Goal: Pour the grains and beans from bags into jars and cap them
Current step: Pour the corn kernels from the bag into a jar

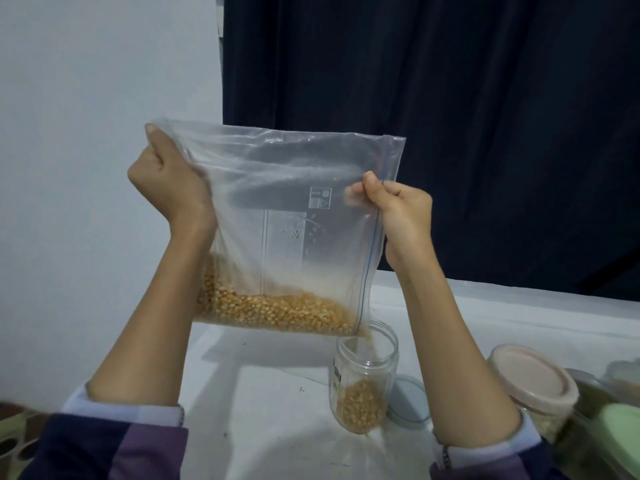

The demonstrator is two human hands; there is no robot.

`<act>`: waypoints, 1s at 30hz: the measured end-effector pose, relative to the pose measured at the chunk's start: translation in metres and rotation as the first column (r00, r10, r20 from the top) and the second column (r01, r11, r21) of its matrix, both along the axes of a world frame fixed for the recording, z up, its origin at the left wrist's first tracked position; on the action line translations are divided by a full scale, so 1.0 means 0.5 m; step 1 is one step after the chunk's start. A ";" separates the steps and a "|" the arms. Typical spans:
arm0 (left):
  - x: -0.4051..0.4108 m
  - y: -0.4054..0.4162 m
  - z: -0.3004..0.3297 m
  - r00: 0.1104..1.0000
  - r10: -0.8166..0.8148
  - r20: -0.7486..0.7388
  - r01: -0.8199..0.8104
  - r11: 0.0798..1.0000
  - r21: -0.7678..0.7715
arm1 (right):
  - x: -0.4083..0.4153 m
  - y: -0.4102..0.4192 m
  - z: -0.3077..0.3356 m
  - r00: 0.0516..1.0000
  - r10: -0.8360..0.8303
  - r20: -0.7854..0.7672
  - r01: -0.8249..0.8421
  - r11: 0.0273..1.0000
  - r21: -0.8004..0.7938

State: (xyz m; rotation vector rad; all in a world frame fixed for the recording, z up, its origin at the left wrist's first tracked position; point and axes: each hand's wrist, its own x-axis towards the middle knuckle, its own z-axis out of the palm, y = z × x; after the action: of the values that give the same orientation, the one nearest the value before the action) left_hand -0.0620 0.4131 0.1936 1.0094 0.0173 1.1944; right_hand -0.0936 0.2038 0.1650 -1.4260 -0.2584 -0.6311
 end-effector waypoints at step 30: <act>-0.005 0.001 -0.005 1.000 0.007 -0.021 -0.006 1.000 0.023 | -0.005 0.000 -0.004 0.999 0.011 -0.039 -0.011 1.000 0.006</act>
State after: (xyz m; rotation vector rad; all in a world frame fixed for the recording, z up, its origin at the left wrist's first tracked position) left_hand -0.0646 0.4136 0.1910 1.0429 0.0233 1.1924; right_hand -0.0963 0.2038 0.1628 -1.4293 -0.2337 -0.5938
